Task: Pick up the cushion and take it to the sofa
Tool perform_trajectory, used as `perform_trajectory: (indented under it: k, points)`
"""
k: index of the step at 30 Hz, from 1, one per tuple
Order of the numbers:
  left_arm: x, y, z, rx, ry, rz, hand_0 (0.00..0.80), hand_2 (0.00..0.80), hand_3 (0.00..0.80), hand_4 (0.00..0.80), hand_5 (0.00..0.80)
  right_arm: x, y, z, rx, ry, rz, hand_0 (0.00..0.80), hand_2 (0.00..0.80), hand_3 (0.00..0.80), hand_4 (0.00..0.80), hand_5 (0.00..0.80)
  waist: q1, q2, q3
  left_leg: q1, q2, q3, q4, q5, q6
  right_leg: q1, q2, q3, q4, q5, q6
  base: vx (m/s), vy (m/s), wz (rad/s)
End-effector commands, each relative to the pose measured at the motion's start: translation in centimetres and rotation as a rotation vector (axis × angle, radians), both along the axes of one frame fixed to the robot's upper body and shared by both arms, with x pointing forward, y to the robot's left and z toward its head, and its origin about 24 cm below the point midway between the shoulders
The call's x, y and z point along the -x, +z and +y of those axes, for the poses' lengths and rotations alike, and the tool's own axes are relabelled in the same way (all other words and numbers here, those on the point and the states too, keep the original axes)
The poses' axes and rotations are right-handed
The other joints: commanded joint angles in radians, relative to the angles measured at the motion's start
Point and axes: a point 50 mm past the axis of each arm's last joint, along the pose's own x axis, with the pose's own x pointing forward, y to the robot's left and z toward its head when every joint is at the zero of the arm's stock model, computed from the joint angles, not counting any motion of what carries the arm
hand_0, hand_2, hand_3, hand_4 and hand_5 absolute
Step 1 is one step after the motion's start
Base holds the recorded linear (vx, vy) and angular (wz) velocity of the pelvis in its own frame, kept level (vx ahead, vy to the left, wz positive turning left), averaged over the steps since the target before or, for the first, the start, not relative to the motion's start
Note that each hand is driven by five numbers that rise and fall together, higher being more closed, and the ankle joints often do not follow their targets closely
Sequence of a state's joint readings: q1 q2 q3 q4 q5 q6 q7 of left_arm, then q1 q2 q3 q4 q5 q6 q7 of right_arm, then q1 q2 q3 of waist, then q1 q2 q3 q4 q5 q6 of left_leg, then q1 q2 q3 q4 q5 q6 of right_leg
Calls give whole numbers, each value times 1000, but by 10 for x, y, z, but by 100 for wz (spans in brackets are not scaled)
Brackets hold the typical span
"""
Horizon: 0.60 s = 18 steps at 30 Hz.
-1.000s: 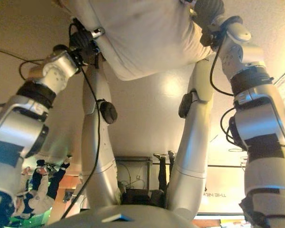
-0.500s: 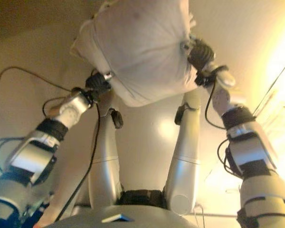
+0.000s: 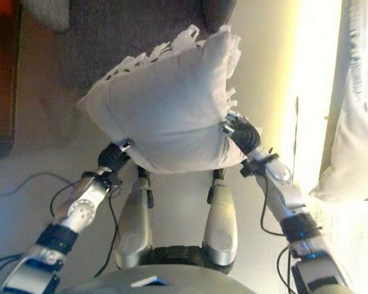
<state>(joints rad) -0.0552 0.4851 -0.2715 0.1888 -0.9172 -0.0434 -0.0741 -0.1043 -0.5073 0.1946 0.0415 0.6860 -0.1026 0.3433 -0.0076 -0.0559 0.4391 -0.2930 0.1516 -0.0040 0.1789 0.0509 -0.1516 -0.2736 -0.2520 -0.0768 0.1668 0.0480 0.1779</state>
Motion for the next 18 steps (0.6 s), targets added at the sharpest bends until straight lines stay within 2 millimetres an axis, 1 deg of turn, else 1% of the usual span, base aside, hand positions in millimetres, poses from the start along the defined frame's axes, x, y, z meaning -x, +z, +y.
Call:
perform_trajectory:
  k: [1, 2, 4, 7, 10, 13, 16, 18]
  points:
    - [11, 41, -40, 75, -178, -305, 800, 800, 800, 800, 800, 27, 14, 27, -78, 165, -154, 800, 800, 800, 800, 800, 24, 17, -210, 76, 22, -3, 48, -121, 70, 156, -50, -44, -29, -67, 1, 385, 108, 11]
    - [16, 40, -37, 54, -166, -322, 800, 800, 800, 800, 800, 34, 13, 25, -93, 146, -160, 800, 800, 800, 800, 800, 21, 18, -243, 127, 20, 8, 27, -129, 74, 201, -54, -42, -44, -69, 8, 328, 105, 7]
    - [24, 46, -31, 16, -156, -374, 800, 800, 800, 800, 800, 45, 18, 22, -104, 117, -197, 800, 800, 800, 800, 800, 13, 21, -275, 201, 19, 20, -17, -136, 82, 251, -52, -35, -64, -74, 14, 199, 81, 5]
    - [31, 61, -22, -21, -109, -490, 800, 800, 800, 800, 800, 54, 29, 15, -124, 83, -274, 800, 800, 800, 800, 800, -2, 27, -315, 282, 14, 14, -85, -132, 91, 305, -15, 1, -86, -95, 5, 92, 13, 6]
    - [35, 78, -10, -43, 4, -616, 800, 800, 800, 800, 800, 54, 39, 12, -116, 55, -356, 800, 800, 800, 800, 800, 4, 29, -339, 339, 24, 15, -127, -127, 86, 354, 4, -16, -110, -108, -11, 40, -66, 12]
    - [40, 91, 0, -49, 117, -711, 800, 800, 800, 800, 800, 51, 49, 7, 3, -46, -433, 800, 800, 800, 800, 800, 13, 27, -358, 377, 37, 14, -156, -121, 77, 392, 26, -24, -141, -108, -30, 18, -79, 1]
    - [47, 98, 3, -57, 162, -778, 800, 800, 800, 800, 800, 53, 60, 2, 39, -142, -502, 800, 800, 800, 800, 800, 15, 27, -363, 398, 49, 14, -183, -109, 68, 408, 37, -25, -160, -104, -40, -29, -43, -1]
    - [51, 105, 0, -88, 172, -847, 800, 800, 800, 800, 800, 56, 67, 1, 80, -209, -561, 800, 800, 800, 800, 800, 10, 28, -363, 406, 55, 19, -202, -98, 63, 411, 38, -24, -170, -96, -41, -66, -29, -2]
